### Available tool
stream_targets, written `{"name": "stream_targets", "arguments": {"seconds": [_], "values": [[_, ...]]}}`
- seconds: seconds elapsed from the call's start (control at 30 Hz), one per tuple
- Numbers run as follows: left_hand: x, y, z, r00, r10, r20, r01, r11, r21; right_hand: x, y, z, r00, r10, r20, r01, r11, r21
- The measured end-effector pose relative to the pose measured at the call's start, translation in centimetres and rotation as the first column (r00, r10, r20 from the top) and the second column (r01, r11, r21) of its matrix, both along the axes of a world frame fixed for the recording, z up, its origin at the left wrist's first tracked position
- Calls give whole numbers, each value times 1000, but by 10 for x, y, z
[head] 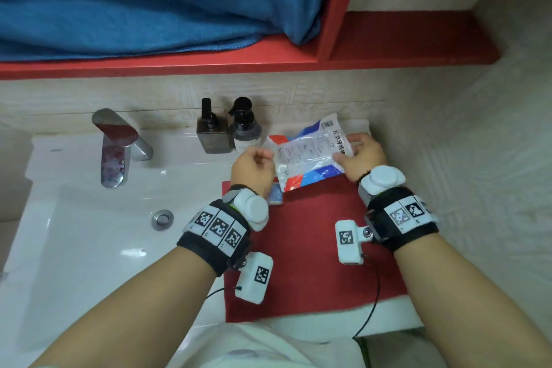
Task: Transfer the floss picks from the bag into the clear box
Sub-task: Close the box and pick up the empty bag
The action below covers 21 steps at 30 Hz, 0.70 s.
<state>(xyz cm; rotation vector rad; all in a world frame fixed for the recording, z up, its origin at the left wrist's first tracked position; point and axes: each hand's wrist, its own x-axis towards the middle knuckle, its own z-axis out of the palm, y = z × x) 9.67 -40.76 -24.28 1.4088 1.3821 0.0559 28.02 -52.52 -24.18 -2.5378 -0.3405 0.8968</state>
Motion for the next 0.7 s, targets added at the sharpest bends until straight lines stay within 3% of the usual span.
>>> {"name": "stream_targets", "arguments": {"seconds": [0.1, 0.17, 0.33, 0.5, 0.63, 0.7], "values": [[12, 0, -24, 988, -101, 119, 86, 988, 132, 2, -2, -27, 989, 106, -100, -100, 993, 59], [20, 2, -45, 969, -214, 120, 192, 967, 169, 2, 2, -46, 958, 241, -155, -230, 969, 88], [30, 11, -116, 963, -266, 32, 266, 964, 10, -3, 18, -112, 826, 484, -288, -455, 875, 166], [29, 15, -154, 996, -26, 85, 28, 999, -31, -2, 13, -165, 889, 404, -214, -356, 905, 231], [31, 16, -171, 992, 86, 95, -82, 996, -38, -8, 0, -194, 858, 221, -464, -100, 957, 272], [32, 18, -172, 991, 98, 91, -98, 995, -1, -12, -7, -192, 806, 191, -560, -80, 973, 218]]}}
